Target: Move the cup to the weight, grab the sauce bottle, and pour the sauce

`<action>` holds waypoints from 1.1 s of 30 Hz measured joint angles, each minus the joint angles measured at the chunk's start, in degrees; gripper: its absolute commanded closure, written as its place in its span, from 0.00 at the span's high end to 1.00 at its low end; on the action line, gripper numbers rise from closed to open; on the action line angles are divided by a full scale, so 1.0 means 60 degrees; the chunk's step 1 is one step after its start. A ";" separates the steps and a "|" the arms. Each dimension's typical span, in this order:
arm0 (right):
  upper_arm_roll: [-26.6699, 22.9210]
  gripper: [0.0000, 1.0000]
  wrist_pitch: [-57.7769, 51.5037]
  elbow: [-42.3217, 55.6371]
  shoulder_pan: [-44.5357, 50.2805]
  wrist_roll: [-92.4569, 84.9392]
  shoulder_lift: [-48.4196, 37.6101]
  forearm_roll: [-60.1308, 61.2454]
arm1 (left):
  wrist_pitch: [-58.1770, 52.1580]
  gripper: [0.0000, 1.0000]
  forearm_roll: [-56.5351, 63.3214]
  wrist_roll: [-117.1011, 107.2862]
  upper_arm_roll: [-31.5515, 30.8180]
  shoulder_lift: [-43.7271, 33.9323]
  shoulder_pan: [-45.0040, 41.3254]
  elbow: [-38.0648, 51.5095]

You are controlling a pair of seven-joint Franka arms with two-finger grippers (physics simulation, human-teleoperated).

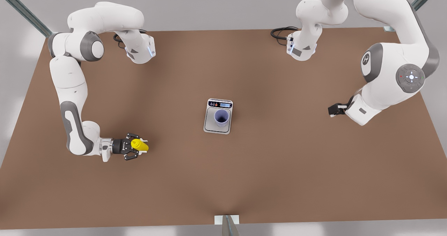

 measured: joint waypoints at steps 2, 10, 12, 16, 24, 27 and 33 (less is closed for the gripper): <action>0.0001 0.59 -0.0006 0.0000 0.0000 0.0000 0.0013 0.0001 | -0.0014 1.00 0.0010 -0.0068 0.0025 -0.0003 0.0017 -0.0015; 0.0001 0.69 -0.0093 0.0000 -0.0029 0.0014 0.0025 0.0007 | 0.0073 1.00 0.0018 -0.0036 0.0054 0.0053 0.0041 0.0000; 0.0001 0.69 -0.0107 -0.0001 -0.0029 0.0014 0.0031 0.0000 | 0.0073 1.00 0.0016 0.0011 0.0060 0.0081 0.0048 0.0001; 0.0001 0.69 -0.0137 0.0000 -0.0059 0.0014 0.0031 -0.0007 | 0.0072 1.00 0.0018 0.0013 0.0068 0.0082 0.0040 0.0000; 0.0001 1.00 -0.0167 0.0000 -0.0114 -0.0012 0.0017 -0.0007 | 0.0073 1.00 0.0035 0.0466 0.0054 0.0123 0.0028 0.0014; 0.0001 1.00 -0.0167 -0.0001 -0.0132 -0.0002 0.0031 -0.0013 | 0.0017 1.00 0.0029 0.0543 0.0054 0.0223 0.0040 0.0141; -0.0009 1.00 -0.0333 -0.0015 -0.0180 0.0036 0.0030 -0.0021 | 0.0007 1.00 0.0002 0.0561 0.0054 0.0279 0.0049 0.0295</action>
